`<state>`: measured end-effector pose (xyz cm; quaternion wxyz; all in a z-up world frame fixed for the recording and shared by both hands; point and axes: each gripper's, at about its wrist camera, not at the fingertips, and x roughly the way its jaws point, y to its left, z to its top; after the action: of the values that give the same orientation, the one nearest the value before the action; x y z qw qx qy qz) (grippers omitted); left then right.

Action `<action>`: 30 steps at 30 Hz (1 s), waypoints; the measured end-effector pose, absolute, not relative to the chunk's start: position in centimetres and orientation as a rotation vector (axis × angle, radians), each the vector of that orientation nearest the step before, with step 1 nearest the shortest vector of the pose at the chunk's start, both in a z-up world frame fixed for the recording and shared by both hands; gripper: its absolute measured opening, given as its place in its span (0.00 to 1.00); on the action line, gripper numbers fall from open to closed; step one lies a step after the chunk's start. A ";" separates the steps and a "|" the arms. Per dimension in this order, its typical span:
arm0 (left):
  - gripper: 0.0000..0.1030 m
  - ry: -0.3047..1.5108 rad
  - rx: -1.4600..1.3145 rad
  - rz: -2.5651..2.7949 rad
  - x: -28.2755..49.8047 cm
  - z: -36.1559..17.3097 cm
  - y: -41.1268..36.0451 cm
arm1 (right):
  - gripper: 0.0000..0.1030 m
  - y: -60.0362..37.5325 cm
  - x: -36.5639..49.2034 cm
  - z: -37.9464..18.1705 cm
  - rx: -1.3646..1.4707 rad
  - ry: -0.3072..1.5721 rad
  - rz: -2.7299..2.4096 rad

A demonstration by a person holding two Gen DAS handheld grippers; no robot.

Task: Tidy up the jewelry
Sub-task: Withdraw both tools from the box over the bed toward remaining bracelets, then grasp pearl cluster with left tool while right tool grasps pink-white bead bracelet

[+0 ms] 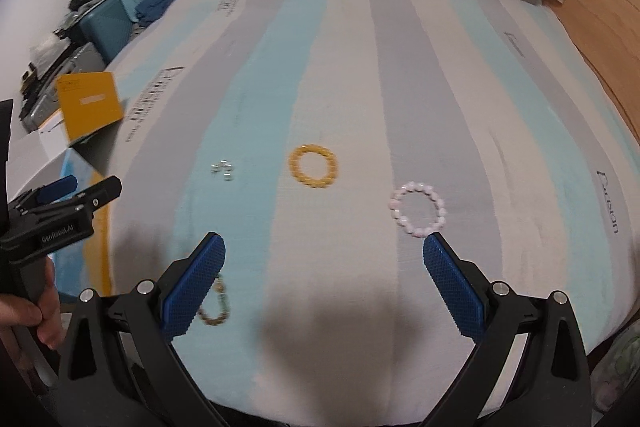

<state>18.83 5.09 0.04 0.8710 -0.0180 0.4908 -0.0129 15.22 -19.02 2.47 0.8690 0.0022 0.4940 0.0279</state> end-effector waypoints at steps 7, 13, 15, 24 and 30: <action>0.94 1.060 -0.029 -0.055 22.2 -3.1 2.6 | 0.93 -22.5 17.6 -0.7 0.030 1.074 0.015; 0.94 1.077 -0.011 -0.061 24.7 -5.7 0.9 | 0.93 -24.4 19.6 -3.2 0.032 1.095 -0.011; 0.94 1.087 -0.018 -0.061 25.6 -6.7 0.5 | 0.93 -25.0 20.2 -4.2 0.030 1.106 -0.017; 0.94 1.105 0.003 -0.061 28.1 -10.1 -0.4 | 0.93 -27.5 22.5 -9.0 0.040 1.169 -0.068; 0.94 1.126 0.033 -0.064 29.6 -12.2 -0.9 | 0.93 -28.7 24.0 -11.8 0.057 1.209 -0.093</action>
<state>29.56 -0.88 -12.16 0.8452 0.0156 0.5334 -0.0304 24.03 -28.69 -11.75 0.8215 0.0268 0.5679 -0.0436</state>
